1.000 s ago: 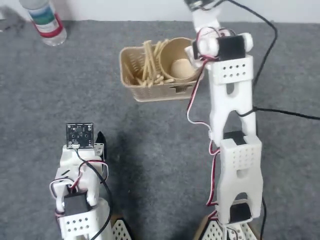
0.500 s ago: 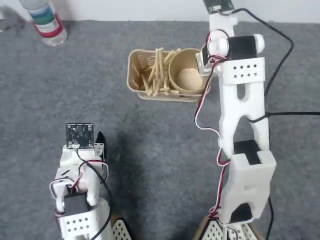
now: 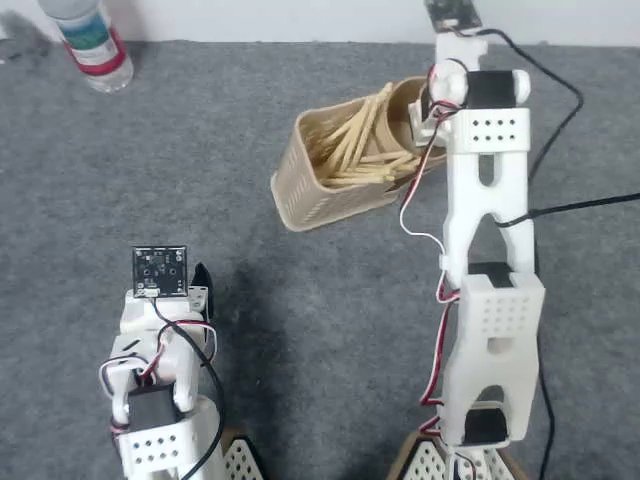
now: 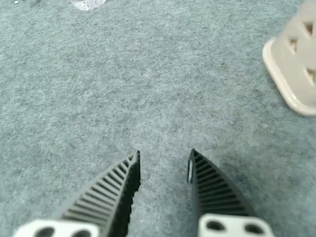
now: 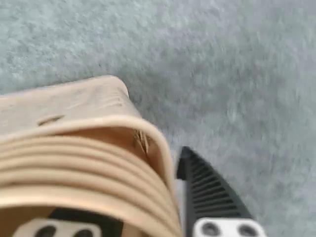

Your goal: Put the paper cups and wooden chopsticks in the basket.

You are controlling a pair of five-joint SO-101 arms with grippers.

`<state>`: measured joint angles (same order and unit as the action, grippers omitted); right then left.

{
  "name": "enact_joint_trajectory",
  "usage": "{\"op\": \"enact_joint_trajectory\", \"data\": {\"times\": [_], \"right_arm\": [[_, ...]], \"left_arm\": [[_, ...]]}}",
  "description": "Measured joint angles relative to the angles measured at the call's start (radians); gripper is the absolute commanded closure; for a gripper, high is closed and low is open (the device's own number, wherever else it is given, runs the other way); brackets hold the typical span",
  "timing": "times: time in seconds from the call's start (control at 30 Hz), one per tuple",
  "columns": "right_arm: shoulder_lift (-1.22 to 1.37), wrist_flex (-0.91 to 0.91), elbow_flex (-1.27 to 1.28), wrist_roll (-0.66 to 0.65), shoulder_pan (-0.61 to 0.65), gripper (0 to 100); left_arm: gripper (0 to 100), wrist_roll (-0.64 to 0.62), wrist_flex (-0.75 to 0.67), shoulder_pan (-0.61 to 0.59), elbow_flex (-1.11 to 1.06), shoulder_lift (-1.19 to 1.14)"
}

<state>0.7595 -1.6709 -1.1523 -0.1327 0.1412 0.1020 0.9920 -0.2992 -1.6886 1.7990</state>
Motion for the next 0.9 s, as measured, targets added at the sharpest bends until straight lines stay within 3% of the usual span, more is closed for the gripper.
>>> {"op": "enact_joint_trajectory", "data": {"times": [0.4, 0.9], "right_arm": [[0.087, -0.089, -0.236, 0.017, 0.054, 99.2], [-0.399, -0.089, 0.377, -0.064, 0.124, 99.2]], "left_arm": [[85, 0.0, 0.0, 0.0, 0.0, 0.0], [85, 0.0, 0.0, 0.0, 0.0, 0.0]]}}
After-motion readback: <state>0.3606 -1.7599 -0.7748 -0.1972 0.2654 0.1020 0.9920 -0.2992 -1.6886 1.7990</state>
